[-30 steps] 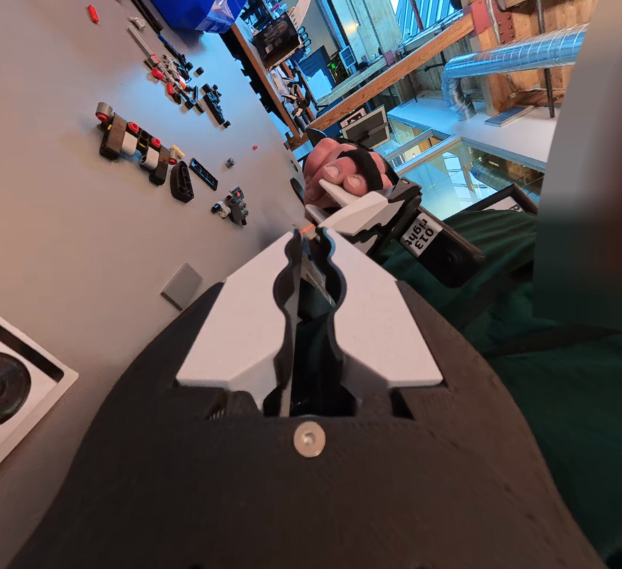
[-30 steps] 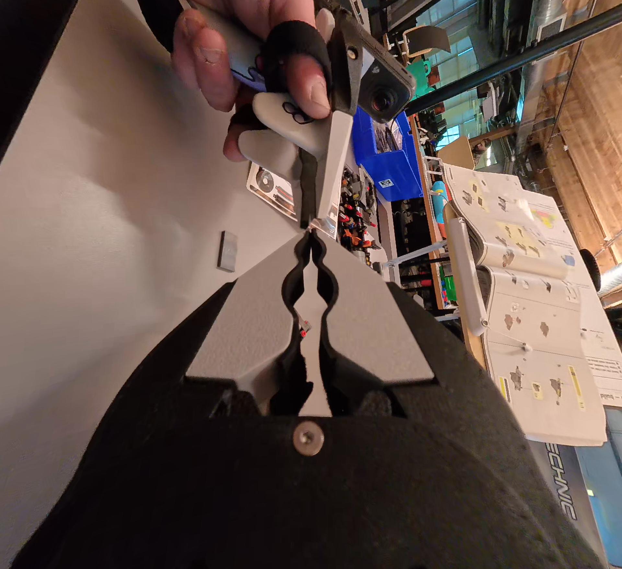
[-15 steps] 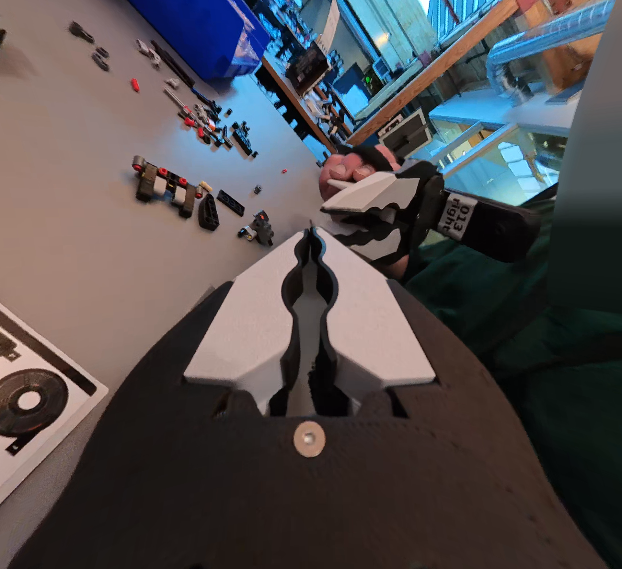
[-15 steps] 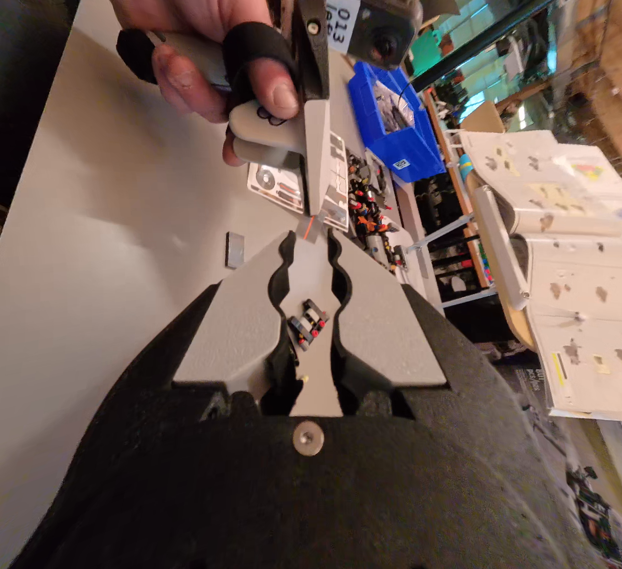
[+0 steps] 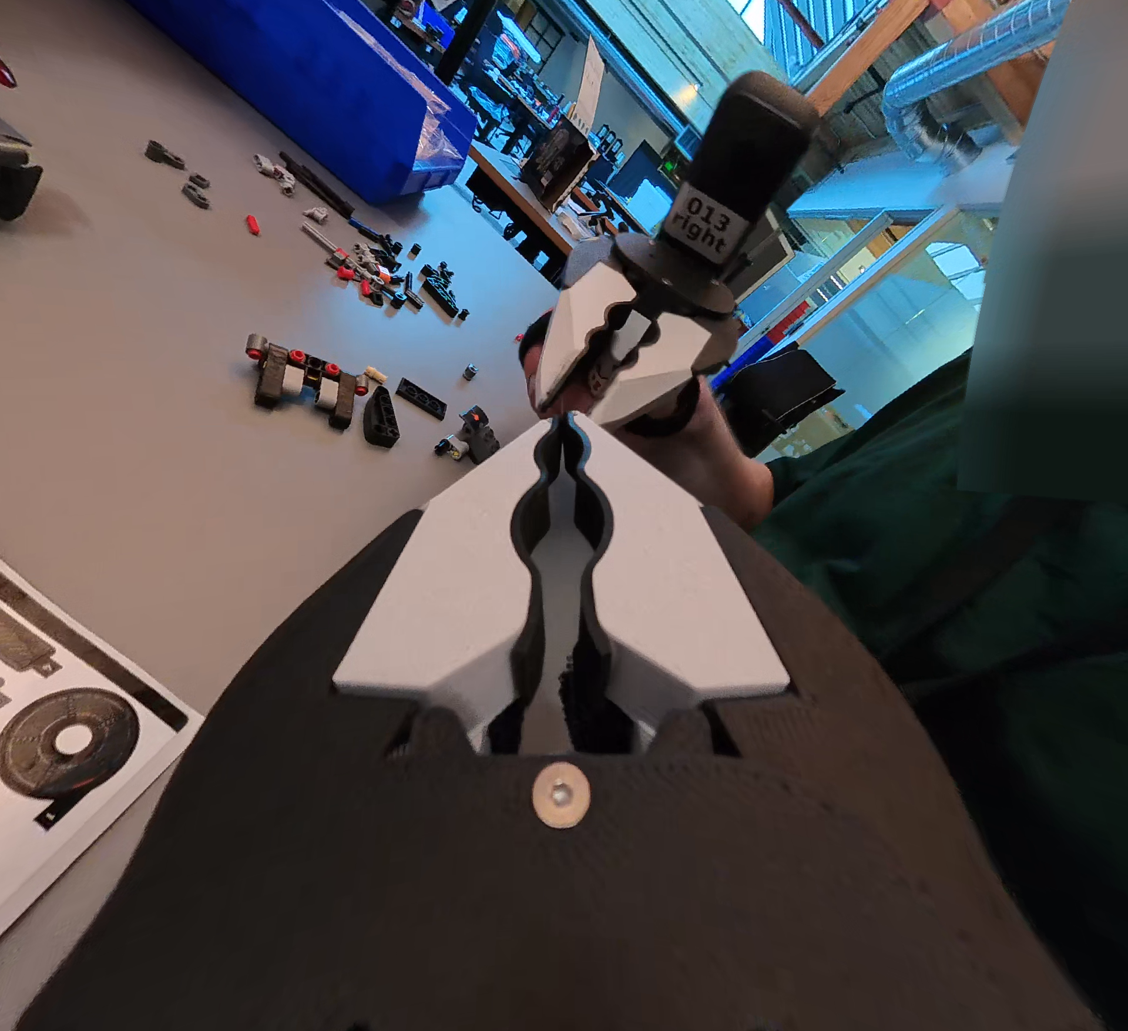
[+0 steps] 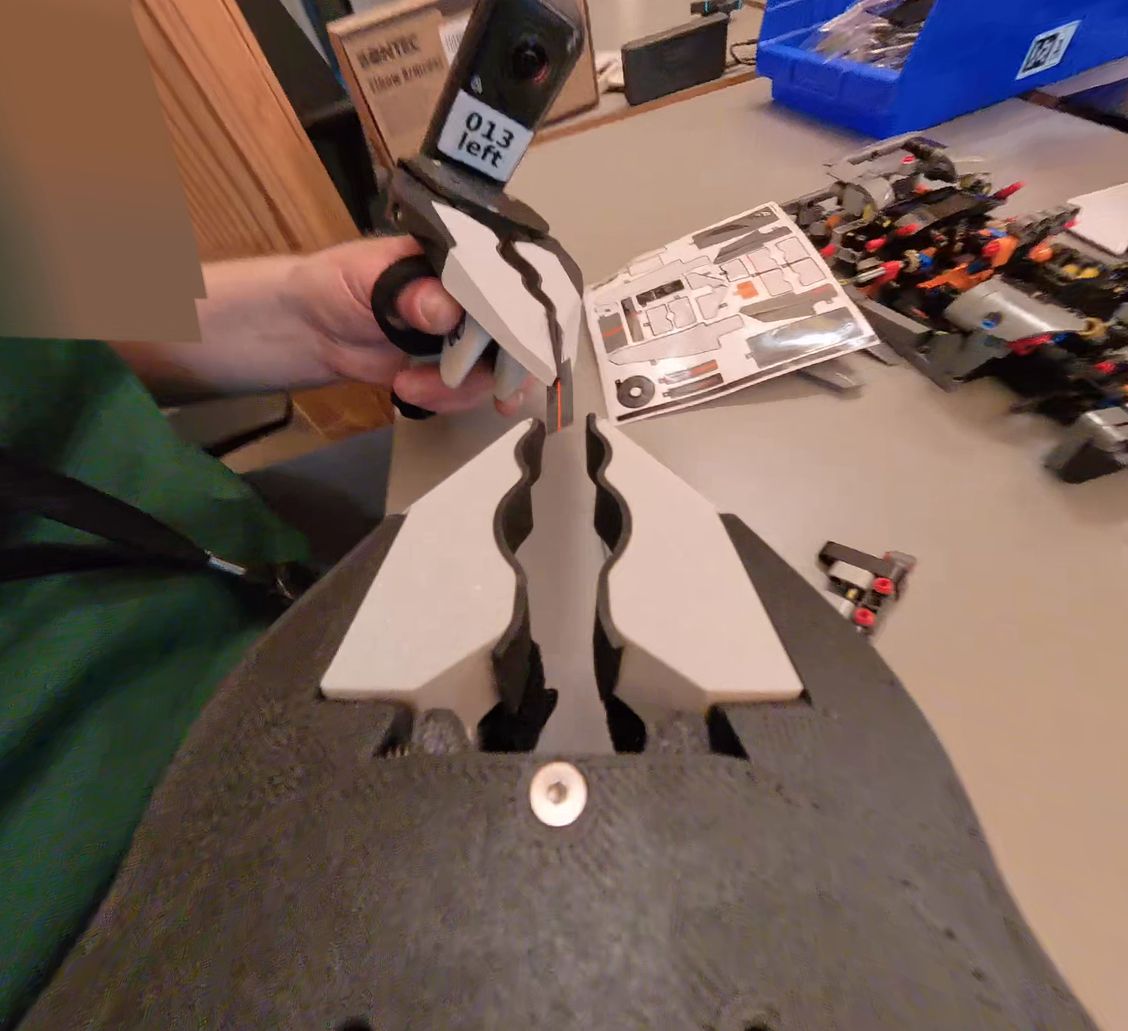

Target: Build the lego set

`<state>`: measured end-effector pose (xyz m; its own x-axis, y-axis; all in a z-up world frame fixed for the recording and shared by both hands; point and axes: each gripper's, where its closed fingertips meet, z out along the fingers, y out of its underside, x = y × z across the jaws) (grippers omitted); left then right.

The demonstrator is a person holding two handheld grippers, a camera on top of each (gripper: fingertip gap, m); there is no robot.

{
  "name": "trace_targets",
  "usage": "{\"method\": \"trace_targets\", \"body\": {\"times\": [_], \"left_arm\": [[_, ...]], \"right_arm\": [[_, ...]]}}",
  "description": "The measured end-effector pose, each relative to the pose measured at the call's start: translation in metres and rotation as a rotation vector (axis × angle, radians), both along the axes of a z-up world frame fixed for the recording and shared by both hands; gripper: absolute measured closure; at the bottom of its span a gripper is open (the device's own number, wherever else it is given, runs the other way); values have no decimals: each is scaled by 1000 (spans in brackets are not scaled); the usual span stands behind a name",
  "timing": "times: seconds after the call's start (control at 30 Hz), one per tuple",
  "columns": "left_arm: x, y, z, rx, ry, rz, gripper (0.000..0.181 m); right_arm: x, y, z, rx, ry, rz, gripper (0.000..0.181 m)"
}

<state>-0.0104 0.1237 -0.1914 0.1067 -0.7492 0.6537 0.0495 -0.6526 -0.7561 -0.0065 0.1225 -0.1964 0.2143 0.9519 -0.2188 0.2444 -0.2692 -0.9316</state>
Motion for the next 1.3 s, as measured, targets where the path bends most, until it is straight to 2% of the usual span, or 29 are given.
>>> {"method": "trace_targets", "body": {"times": [0.13, 0.4, 0.57, 0.67, 0.8, 0.97, 1.1, 1.3], "left_arm": [[-2, 0, 3, 7, -22, 0, 181], [-3, 0, 1, 19, -11, 2, 181], [-3, -4, -1, 89, 60, -2, 171], [-7, -1, -12, 155, 161, 33, 153], [-15, -2, -36, 296, 387, 16, 149], [-20, -1, -57, 476, 599, -30, 149], [-22, 2, -65, 566, 664, -66, 152], [-21, -3, -76, 792, 765, -130, 158]], "right_arm": [[-1, -1, 2, -62, 45, 32, 181], [-2, -3, 3, -161, 83, 73, 181], [-2, -4, 1, -234, 75, 78, 181], [0, -3, 2, -285, 90, 73, 181], [7, -1, -10, -388, 40, 77, 181], [5, -2, -39, -530, -100, 92, 181], [1, 1, -59, -621, -186, 82, 181], [-4, 4, -76, -699, -258, 51, 181]]}}
